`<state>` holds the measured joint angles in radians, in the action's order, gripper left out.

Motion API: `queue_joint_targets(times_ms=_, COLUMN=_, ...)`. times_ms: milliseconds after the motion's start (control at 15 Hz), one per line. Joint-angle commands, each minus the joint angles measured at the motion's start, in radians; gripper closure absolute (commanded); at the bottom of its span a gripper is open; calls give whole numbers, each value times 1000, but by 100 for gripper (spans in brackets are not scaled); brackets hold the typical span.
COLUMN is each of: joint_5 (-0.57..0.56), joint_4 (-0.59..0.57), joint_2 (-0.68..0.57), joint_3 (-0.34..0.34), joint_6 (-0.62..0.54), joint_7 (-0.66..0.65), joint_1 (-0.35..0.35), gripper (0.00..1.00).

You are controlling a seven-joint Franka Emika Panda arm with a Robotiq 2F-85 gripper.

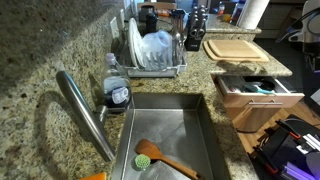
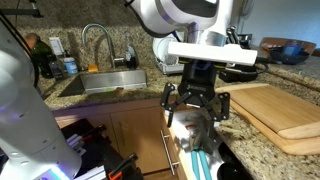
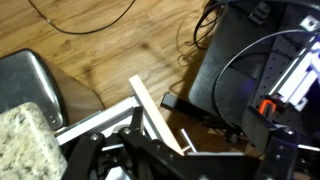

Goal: Pick up the blue can opener from the top drawer and put it on the countertop

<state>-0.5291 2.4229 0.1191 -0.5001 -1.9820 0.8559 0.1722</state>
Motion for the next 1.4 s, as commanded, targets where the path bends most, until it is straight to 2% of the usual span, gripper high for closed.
queue_joint_targets(times_ms=0, joint_5=17, joint_4=58, joint_2=-19, joint_3=28, joint_6=-276, joint_7=-18, joint_1=78, gripper=0)
queue_joint_targets(times_ms=67, joint_5=63, joint_4=69, joint_2=-33, joint_3=21, joint_6=-348, joint_7=-11, joint_1=94, gripper=0)
queue_joint_targets(times_ms=200, joint_5=186, joint_4=71, joint_2=-31, joint_3=25, joint_6=-344, joint_7=-13, joint_1=116, gripper=0)
queue_joint_targets(times_ms=267, joint_5=122, joint_4=56, joint_2=-33, joint_3=49, joint_6=-314, joint_7=-11, joint_1=118, gripper=0)
queue_joint_targets(times_ms=467, joint_5=174, joint_4=57, joint_2=-33, joint_3=45, joint_6=-316, joint_7=-11, joint_1=131, gripper=0)
queue_joint_targets(times_ms=733, joint_5=328, joint_4=59, joint_2=-139, joint_3=34, joint_6=-456, joint_7=79, joint_1=138, gripper=0)
queue_joint_targets(times_ms=1000, joint_5=420, joint_4=91, joint_2=-198, joint_3=73, joint_6=-605, joint_7=168, joint_1=151, gripper=0)
queue_joint_targets(times_ms=1133, joint_5=440, joint_4=104, joint_2=-220, joint_3=96, joint_6=-652, joint_7=176, joint_1=157, gripper=0)
queue_joint_targets(times_ms=1333, joint_5=402, joint_4=96, joint_2=-212, joint_3=112, joint_6=-614, joint_7=126, joint_1=158, gripper=0)
